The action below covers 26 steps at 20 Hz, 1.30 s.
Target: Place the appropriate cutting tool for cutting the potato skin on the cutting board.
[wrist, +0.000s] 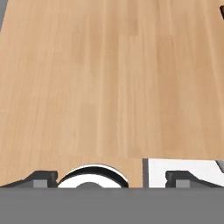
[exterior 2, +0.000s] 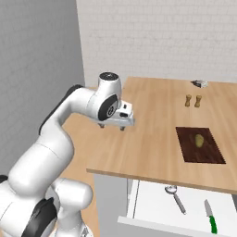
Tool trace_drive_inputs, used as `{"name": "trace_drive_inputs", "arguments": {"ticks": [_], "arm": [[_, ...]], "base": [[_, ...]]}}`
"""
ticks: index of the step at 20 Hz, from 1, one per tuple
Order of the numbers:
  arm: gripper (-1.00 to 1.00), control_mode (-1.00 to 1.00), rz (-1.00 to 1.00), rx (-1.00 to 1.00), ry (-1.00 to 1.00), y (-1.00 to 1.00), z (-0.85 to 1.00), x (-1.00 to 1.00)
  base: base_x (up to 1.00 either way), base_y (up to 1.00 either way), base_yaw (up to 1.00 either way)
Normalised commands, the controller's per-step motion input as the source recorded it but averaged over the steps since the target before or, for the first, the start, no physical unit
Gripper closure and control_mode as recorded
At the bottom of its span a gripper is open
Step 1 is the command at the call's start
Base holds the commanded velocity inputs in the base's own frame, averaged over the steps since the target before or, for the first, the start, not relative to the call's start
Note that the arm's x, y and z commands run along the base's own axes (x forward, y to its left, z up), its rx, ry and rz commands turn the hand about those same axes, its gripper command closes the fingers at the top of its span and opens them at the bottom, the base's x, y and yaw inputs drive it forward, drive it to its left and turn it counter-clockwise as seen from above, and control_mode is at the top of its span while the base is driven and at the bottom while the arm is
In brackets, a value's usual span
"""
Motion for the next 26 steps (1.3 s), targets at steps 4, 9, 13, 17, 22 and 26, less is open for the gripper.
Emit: {"name": "trace_drive_inputs", "arguments": {"ticks": [4,9,13,17,22,26], "arm": [[-1.0,-1.0,0.0,0.02,0.14,-1.0,-0.58,-0.17],[-1.0,-1.0,0.0,0.01,0.12,-0.95,-0.55,-0.48],[-1.0,-1.0,-0.03,0.09,0.0,-0.73,-0.49,-0.77],[-1.0,-1.0,-0.03,0.07,0.03,-0.7,-0.4,-0.68],[-1.0,-1.0,-0.02,0.02,0.06,-0.64,-0.51,-0.5],[-1.0,-1.0,-0.05,0.01,0.11,-0.63,-0.54,-0.16]], "base": [[0.0,0.0,0.0],[0.0,0.0,0.0],[0.0,0.0,0.0],[0.0,0.0,0.0],[0.0,0.0,0.0],[0.0,0.0,0.0]]}}
